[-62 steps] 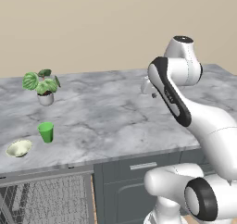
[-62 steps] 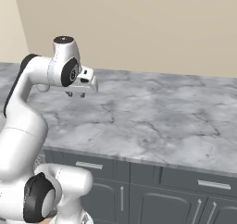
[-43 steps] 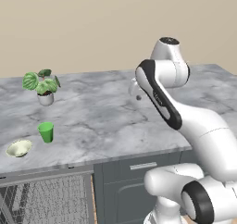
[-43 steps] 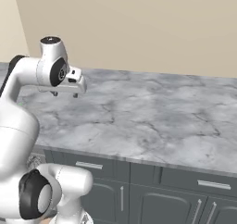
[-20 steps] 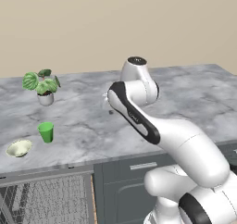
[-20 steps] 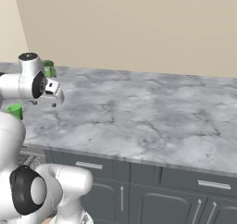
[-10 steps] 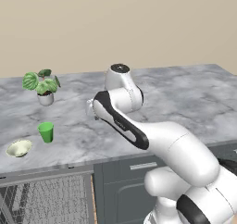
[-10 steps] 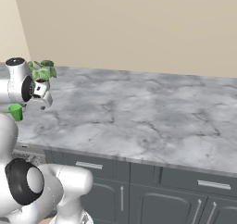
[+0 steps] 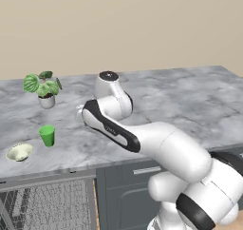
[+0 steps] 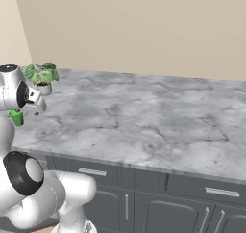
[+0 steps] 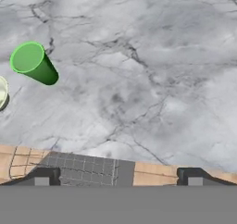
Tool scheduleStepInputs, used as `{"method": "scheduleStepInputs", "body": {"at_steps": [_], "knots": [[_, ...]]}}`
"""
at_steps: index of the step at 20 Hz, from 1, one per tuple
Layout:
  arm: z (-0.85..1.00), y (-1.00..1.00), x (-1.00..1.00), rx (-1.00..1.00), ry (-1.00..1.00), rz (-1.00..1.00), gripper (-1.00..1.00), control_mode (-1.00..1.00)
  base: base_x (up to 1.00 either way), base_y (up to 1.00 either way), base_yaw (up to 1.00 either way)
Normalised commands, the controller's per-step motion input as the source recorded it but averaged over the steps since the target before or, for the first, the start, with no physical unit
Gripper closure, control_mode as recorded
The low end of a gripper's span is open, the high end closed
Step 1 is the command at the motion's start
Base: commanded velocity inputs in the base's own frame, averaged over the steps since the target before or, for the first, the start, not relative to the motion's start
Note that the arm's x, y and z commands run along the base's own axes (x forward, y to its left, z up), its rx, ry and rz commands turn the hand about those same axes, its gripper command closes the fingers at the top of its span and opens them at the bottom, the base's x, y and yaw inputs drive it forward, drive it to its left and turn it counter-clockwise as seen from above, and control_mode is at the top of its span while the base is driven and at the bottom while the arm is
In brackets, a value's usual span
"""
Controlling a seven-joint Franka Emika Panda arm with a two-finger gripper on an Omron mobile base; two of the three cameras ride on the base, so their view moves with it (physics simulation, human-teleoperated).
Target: Pick up the cup and bowl from the counter, place them in the dishwasher, and close the dishwasher door.
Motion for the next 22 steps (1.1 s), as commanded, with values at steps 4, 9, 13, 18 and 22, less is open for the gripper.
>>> {"method": "scheduleStepInputs", "body": {"at_steps": [4,9,13,18,22], "knots": [[-0.07,0.34,0.27,0.03,0.00,0.00,-1.00,-1.00,0.00,0.00,0.00],[-0.17,0.43,0.21,0.04,0.00,0.00,-1.00,-1.00,0.00,0.00,0.00],[-0.25,0.43,0.20,0.01,0.00,0.00,-1.00,-1.00,0.00,0.00,0.00],[-0.20,0.38,0.23,0.00,0.00,0.00,-1.00,-1.00,0.00,0.00,0.00],[-0.19,0.37,0.26,0.00,0.00,0.00,-1.00,-1.00,0.00,0.00,0.00]]}}
